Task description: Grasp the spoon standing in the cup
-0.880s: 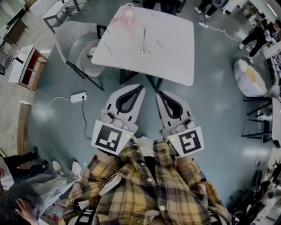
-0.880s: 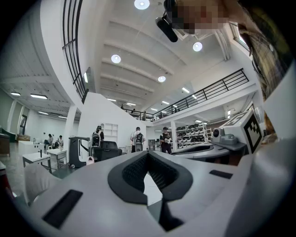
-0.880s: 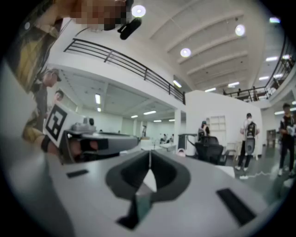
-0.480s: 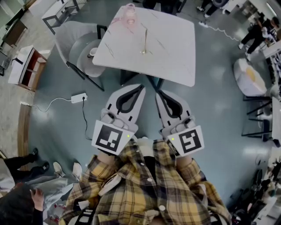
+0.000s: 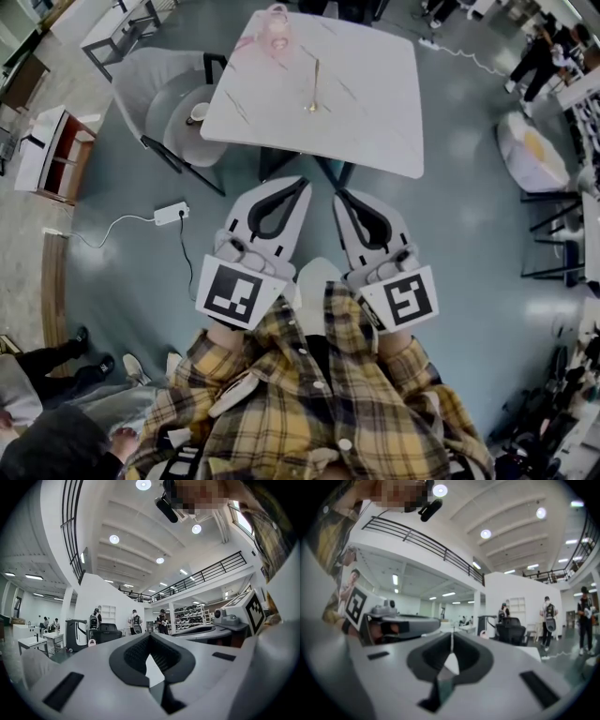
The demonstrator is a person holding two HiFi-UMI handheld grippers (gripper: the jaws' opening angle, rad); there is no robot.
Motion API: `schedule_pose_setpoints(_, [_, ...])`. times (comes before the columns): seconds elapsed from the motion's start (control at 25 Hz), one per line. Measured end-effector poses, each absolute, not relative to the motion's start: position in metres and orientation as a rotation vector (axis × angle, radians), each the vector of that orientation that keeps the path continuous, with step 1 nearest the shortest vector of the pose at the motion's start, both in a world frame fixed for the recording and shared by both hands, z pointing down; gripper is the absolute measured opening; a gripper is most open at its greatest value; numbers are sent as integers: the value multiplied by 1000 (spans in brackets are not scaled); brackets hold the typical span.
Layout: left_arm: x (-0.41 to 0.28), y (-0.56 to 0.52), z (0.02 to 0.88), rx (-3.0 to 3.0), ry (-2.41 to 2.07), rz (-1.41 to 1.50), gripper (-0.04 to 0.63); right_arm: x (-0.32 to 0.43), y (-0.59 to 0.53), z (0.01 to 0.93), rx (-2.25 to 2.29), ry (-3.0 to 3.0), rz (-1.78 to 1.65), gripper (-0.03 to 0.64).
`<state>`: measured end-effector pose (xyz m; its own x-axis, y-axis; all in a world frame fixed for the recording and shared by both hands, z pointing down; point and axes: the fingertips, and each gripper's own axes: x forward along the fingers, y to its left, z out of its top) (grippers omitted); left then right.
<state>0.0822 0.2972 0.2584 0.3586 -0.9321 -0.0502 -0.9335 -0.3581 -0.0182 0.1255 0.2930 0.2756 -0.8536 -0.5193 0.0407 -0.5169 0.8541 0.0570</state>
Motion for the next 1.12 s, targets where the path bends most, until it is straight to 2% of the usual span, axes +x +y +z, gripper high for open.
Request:
schedule_pose_setpoints(0.56, [53,264,269,-2538,1765,58,14,95,257,288,807,-2973,-53,35])
schedule_pose_setpoints(1.12, [18,126,276,-2537,1780,37,14,56,118,299,768,-2964,-38,35])
